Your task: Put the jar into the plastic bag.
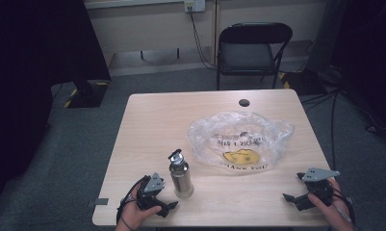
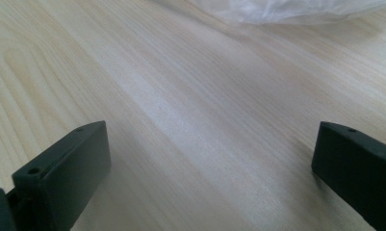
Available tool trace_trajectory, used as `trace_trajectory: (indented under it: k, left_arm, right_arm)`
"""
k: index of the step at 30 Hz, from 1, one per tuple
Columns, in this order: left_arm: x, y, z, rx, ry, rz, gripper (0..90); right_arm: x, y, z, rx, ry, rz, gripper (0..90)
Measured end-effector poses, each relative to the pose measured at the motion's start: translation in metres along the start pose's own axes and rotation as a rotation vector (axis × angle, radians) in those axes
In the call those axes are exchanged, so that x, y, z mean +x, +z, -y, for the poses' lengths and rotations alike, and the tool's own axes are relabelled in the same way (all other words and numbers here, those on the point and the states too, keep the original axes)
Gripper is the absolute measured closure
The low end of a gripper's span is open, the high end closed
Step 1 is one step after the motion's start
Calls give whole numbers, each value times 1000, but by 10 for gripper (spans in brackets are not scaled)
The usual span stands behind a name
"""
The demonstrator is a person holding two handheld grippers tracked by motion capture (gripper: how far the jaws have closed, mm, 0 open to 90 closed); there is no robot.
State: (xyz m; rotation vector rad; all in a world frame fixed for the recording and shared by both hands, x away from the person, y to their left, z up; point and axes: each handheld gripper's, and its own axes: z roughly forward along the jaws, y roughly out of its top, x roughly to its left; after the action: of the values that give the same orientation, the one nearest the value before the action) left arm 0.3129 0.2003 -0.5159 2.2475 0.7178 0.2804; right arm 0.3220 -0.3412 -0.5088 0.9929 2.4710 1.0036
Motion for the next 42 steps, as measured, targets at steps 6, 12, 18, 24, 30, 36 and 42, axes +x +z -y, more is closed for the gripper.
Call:
trace_trajectory:
  k: [6,12,18,24,30,36,42]
  left_arm:
    - [-1,0,0,-1,-9,-6,0]
    - [0,-1,-3,-2,-30,13,21]
    - [-1,-11,-10,-46,-56,39,22]
    - [-2,-19,-20,-87,-70,59,23]
    - [-2,-26,-29,-87,-59,42,27]
    - [0,-34,-36,-117,-76,47,30]
    - [-2,-41,-46,-150,-80,55,38]
  right_arm:
    - [0,0,0,0,2,1,0]
    - [0,0,0,0,2,1,0]
    - [0,0,0,0,2,2,0]
    - [0,0,0,0,3,3,0]
    - [0,0,0,0,4,5,0]
    - [0,0,0,0,4,5,0]
    - [1,0,0,0,5,5,0]
